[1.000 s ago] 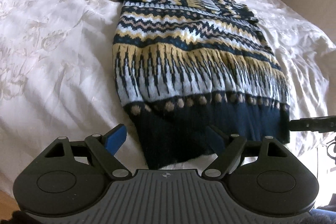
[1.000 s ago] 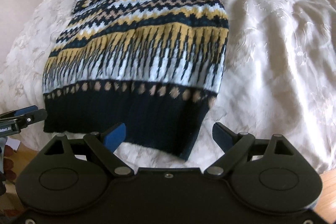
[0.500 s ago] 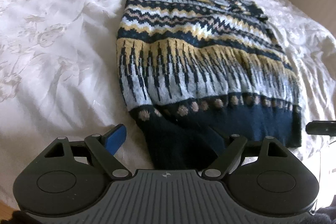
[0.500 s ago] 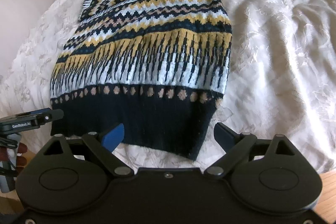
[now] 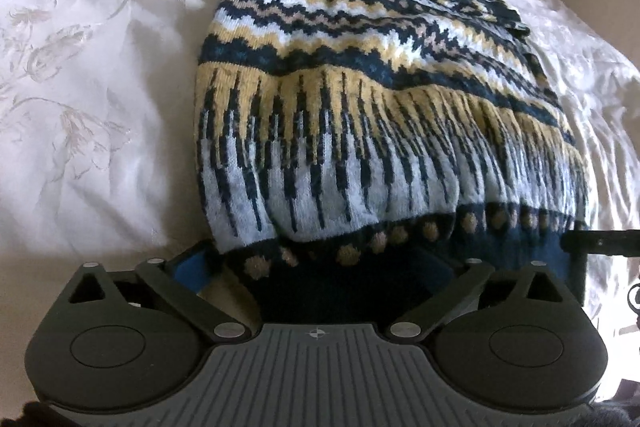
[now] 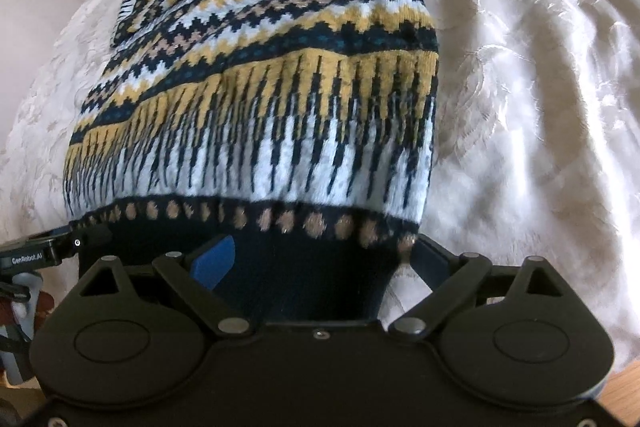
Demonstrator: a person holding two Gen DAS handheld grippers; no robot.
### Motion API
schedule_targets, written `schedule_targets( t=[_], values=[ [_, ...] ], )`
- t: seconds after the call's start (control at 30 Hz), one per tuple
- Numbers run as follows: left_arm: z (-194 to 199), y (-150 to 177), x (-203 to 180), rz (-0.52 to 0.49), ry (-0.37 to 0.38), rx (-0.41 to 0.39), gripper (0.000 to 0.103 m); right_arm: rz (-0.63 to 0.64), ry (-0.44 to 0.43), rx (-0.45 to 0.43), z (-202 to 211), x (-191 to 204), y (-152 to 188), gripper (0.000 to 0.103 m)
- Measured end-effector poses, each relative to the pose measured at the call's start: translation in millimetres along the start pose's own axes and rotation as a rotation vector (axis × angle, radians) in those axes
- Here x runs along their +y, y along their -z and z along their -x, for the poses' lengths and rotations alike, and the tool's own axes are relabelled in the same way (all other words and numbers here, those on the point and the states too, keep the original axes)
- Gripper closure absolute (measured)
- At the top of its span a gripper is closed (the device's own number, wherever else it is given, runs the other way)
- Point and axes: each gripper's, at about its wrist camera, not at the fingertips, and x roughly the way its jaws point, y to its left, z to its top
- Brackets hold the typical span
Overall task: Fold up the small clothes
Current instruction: 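Grasp the navy ribbed hem with the left tool while the right tool grasps it too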
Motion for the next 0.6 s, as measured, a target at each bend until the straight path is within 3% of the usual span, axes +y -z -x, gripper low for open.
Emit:
schedule_targets(
  t=[0.2, 0.6],
  values=[
    [-5, -3, -2, 0.003, -0.019, 0.014, 0.001, -0.023, -0.043, 0.037, -17, -8, -6, 0.000],
    [-9, 0, -14, 0.008, -0.104, -0.008, 0.001, -0.024, -0.109, 0.048, -15, -21, -7, 0.000]
  ],
)
